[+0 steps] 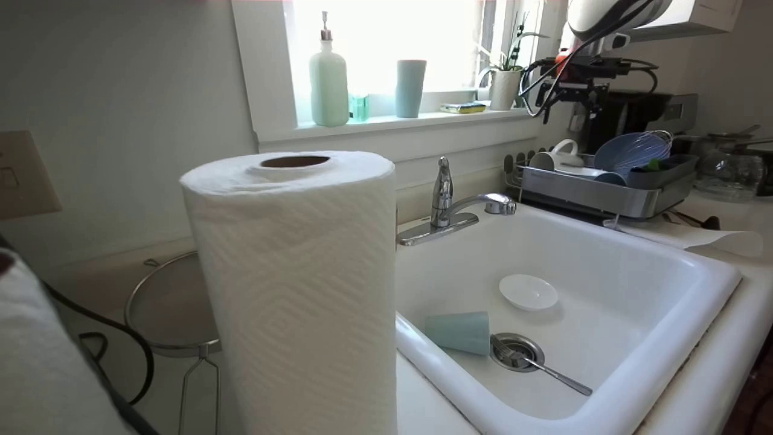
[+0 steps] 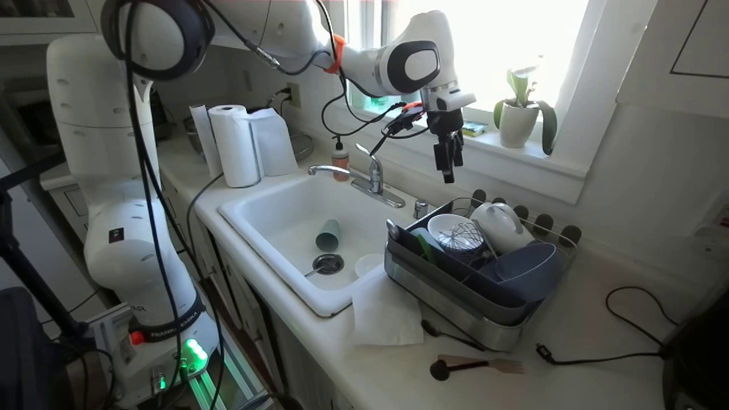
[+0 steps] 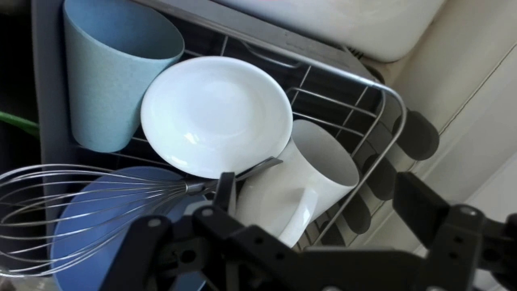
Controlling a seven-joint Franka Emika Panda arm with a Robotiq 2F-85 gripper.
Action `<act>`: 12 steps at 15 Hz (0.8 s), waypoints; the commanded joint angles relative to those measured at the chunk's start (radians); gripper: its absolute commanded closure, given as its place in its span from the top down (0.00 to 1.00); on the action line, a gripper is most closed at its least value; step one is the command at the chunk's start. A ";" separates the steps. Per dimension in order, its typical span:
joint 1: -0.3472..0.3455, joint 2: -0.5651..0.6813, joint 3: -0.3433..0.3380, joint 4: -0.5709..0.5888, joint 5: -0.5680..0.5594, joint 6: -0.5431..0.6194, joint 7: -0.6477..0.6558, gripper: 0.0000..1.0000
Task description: Put the white mug in the sink
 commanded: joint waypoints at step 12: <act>0.009 0.026 -0.057 0.019 0.003 -0.003 0.288 1.00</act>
